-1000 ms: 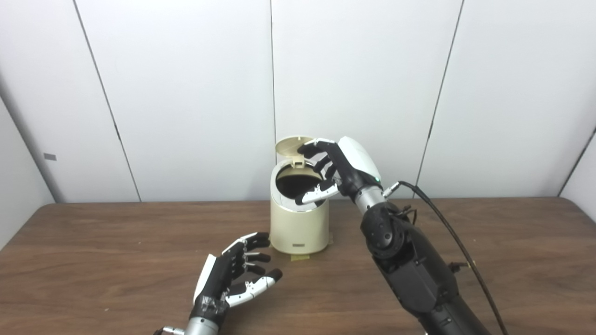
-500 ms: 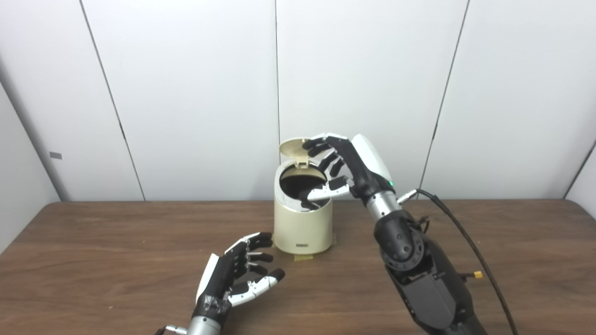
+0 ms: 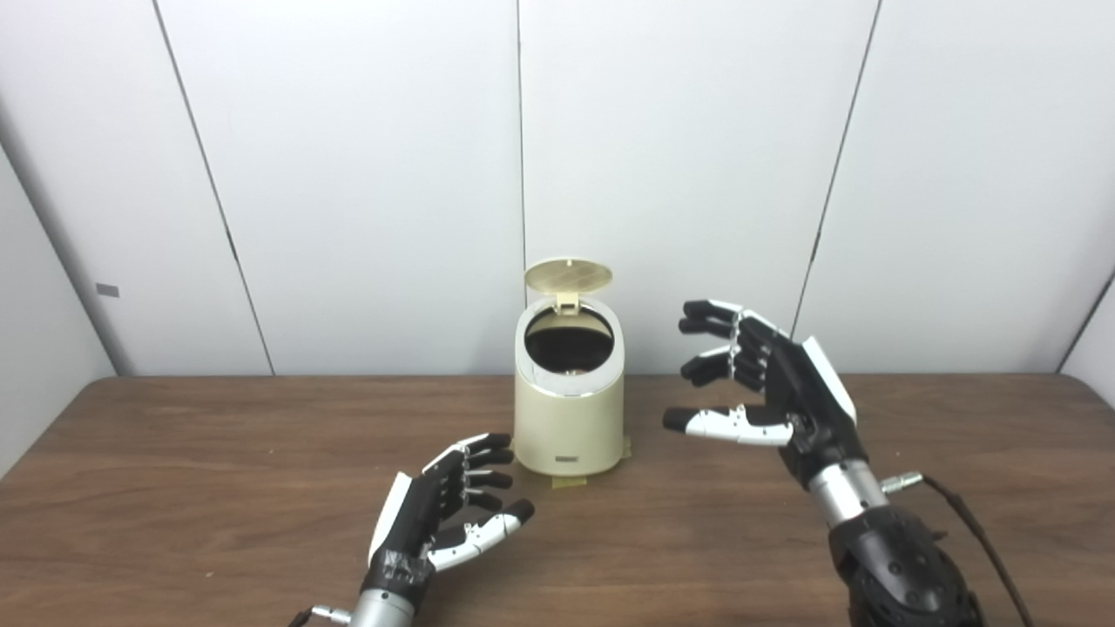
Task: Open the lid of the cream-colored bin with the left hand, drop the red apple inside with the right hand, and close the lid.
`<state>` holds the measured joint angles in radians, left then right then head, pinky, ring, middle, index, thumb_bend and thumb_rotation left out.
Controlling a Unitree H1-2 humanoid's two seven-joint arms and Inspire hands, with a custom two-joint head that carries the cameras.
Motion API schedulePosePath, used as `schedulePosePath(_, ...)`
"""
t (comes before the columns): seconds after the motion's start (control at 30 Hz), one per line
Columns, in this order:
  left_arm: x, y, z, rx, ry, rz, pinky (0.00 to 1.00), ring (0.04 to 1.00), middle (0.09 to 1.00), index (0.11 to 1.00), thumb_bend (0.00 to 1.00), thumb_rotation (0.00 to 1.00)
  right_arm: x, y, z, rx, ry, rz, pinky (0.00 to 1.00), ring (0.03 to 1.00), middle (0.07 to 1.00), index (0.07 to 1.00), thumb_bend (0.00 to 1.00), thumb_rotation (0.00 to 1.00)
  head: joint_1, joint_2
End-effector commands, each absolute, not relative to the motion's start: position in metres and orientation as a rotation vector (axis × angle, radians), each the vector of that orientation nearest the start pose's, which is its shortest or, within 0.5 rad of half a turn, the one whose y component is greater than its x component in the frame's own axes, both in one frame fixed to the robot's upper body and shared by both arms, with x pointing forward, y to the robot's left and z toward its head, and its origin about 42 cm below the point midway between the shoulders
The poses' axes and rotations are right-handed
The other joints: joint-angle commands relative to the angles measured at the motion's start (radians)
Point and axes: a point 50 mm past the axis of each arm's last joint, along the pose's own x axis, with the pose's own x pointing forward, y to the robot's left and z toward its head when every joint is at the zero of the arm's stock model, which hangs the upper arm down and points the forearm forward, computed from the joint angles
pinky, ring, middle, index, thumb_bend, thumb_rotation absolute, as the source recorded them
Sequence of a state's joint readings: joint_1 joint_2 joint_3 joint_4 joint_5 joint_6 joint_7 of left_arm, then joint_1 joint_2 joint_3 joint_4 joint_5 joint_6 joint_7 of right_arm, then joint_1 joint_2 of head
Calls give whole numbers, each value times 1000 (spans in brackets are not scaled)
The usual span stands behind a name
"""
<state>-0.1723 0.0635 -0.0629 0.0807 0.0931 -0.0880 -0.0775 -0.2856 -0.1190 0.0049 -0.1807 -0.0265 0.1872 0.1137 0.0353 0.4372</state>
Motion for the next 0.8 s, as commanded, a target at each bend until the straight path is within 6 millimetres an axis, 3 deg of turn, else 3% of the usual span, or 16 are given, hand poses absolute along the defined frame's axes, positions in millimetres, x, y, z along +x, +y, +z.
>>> schedulePosePath(0.0,349,196,148,169,-258,-180,605,688,760,784,679,156,354,-216,241,-124,-393,193,550,685,831,820,879,186,1,-2)
schedulePosePath(0.27,344,201,154,162,-287,-177,614,691,765,793,687,166,332,-225,208,-60,-395,162,580,740,861,845,853,191,10,-1)
schedulePosePath(0.43,343,206,169,165,-323,-163,626,700,768,797,685,162,326,-230,197,-41,-364,134,531,732,870,871,824,182,11,2)
schedulePosePath(0.53,347,208,182,190,-351,-157,676,754,802,843,724,214,326,-232,194,-45,-357,131,508,716,855,867,818,140,10,3)
schedulePosePath(0.63,358,209,203,240,-386,-162,728,825,860,892,800,294,326,-233,193,-52,-357,131,509,711,853,863,816,136,10,2)
schedulePosePath(0.77,374,208,227,267,-423,-189,754,895,924,952,869,328,327,-233,191,-60,-350,131,508,700,847,857,829,156,11,-1)
